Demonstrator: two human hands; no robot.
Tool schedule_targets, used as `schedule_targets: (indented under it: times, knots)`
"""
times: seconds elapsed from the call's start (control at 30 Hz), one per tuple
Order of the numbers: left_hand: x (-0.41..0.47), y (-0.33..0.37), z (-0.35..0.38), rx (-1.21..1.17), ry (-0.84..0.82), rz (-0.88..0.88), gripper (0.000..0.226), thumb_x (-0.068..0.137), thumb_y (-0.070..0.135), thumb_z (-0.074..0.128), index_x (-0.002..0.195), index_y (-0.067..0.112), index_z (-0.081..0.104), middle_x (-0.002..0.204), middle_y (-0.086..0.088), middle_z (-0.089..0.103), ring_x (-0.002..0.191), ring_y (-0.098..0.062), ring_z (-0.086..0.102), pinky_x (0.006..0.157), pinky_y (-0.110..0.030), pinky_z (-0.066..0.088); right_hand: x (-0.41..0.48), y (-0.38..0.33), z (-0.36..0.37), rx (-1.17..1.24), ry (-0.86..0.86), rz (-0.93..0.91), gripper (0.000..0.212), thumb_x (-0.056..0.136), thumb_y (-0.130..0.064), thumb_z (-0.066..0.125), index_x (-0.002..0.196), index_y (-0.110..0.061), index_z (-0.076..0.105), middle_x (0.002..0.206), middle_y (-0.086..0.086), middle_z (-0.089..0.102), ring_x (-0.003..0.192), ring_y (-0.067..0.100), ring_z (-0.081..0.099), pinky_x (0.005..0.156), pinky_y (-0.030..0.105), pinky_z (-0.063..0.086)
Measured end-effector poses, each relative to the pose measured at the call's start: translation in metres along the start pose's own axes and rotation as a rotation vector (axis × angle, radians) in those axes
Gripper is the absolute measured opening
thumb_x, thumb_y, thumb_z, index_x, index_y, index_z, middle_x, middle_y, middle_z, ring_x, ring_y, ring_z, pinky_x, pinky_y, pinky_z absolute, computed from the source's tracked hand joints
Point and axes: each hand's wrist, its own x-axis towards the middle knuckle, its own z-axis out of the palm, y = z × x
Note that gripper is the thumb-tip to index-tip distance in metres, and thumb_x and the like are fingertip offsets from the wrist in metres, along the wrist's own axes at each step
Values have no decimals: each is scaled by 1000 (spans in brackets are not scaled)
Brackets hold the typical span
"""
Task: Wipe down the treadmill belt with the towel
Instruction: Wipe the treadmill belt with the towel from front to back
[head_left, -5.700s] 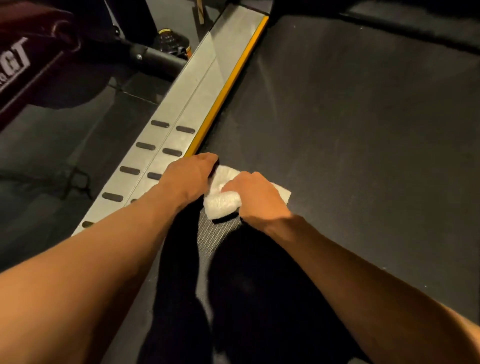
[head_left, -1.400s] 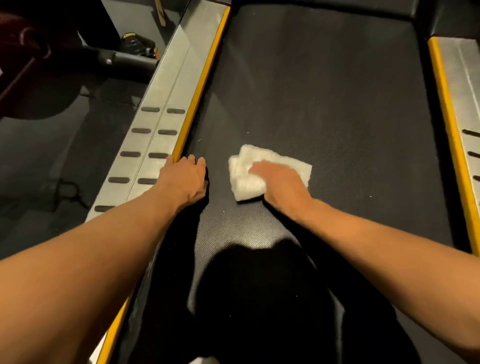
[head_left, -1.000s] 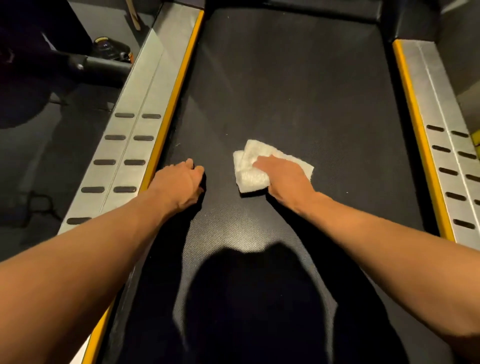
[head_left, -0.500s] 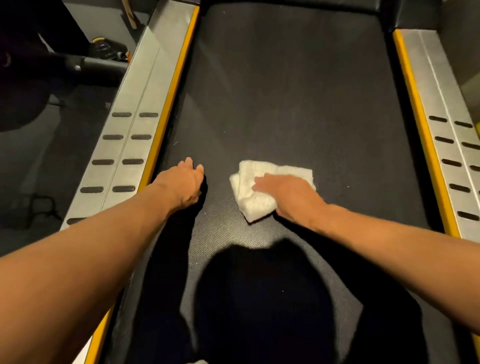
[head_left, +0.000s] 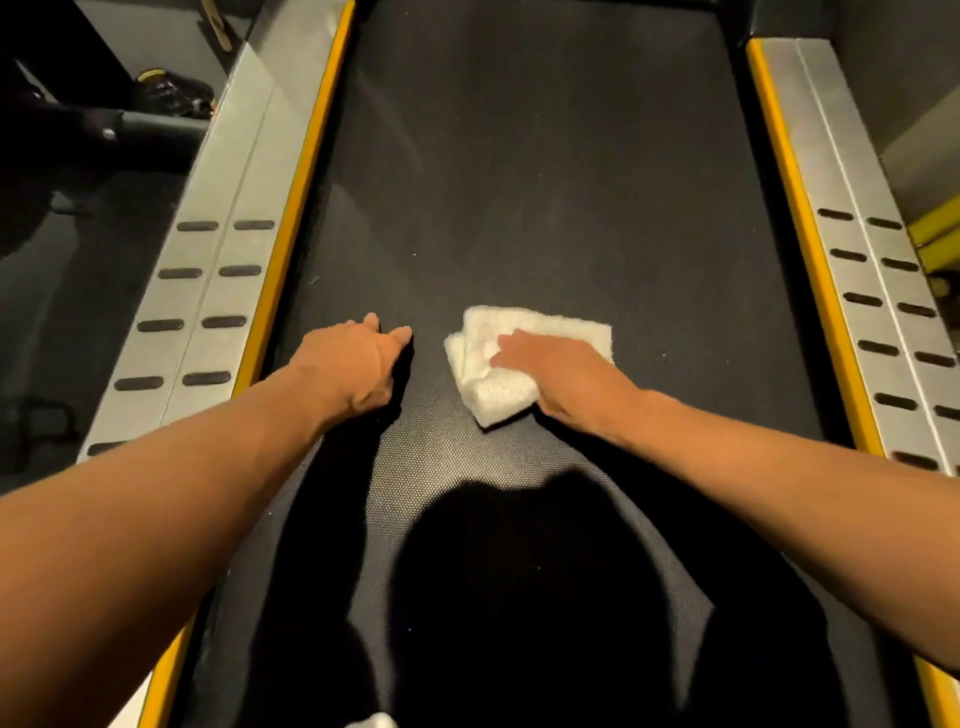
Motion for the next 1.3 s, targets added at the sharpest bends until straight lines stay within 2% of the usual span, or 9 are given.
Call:
schedule_targets:
  times: [0.13, 0.33, 0.43, 0.53, 0.63, 0.73, 0.9, 1.07, 1.3]
  knots:
    - [4, 11, 1, 26, -26, -30, 63, 93, 32, 47, 150, 20, 22, 145, -21, 34, 124, -41, 47, 98, -50, 46, -18, -9, 8, 37, 23, -238, 43, 83, 4, 58, 121, -15, 62, 122, 7, 63, 115, 22, 58, 97, 35, 45]
    - [4, 15, -7, 9, -37, -61, 57, 94, 31, 47, 146, 16, 30, 145, -20, 37, 123, -39, 50, 97, -48, 47, 0, 27, -31, 49, 244, 134, 12, 90, -20, 56, 100, -18, 63, 87, -3, 62, 75, 8, 57, 73, 25, 43]
    - [3, 16, -3, 38, -16, -28, 57, 95, 30, 43, 147, 12, 27, 153, -18, 25, 128, -38, 45, 97, -50, 47, -23, 12, 1, 99, 84, 128, 54, 85, 5, 48, 135, -13, 51, 144, 10, 46, 135, 20, 40, 113, 40, 30]
    - [2, 16, 1, 38, -47, -28, 63, 98, 30, 41, 152, 11, 16, 159, -16, 11, 138, -40, 33, 104, -52, 41, -45, 0, 35, 116, -16, -114, 67, 78, 4, 36, 140, -20, 46, 152, 3, 34, 144, 25, 23, 119, 38, 13]
    - [4, 20, -1, 28, -87, -45, 67, 98, 31, 42, 154, 10, 11, 160, -18, 5, 141, -43, 25, 110, -52, 35, -38, -12, 16, 152, 41, -211, 39, 95, -27, 39, 128, -18, 59, 132, 6, 58, 122, 17, 52, 107, 34, 35]
    - [8, 24, -4, 32, -112, -57, 67, 98, 31, 43, 153, 6, 12, 159, -21, 7, 139, -45, 27, 110, -50, 34, -9, 19, -20, 161, 188, 27, 37, 90, -4, 53, 126, -11, 58, 125, 10, 59, 92, -17, 48, 85, 9, 35]
    - [7, 24, -4, 56, -108, -42, 65, 98, 31, 40, 151, 6, 13, 158, -22, 11, 137, -45, 32, 107, -48, 37, -20, 26, -16, 90, 141, 282, 51, 87, 4, 49, 133, -16, 53, 130, 15, 55, 112, 37, 56, 90, 44, 46]
    - [5, 25, -4, 40, -102, -50, 65, 99, 32, 39, 152, 7, 11, 159, -21, 8, 139, -43, 28, 107, -49, 37, -35, -12, -19, 43, -35, 52, 40, 86, -3, 54, 121, -21, 61, 106, 8, 65, 93, 30, 62, 71, 35, 46]
    - [4, 34, -12, 3, -30, -23, 56, 97, 29, 41, 148, 15, 23, 148, -19, 29, 129, -36, 41, 97, -48, 43, -14, 43, -29, 6, 125, 377, 38, 88, -9, 51, 122, -24, 60, 116, 5, 66, 107, 29, 59, 80, 27, 38]
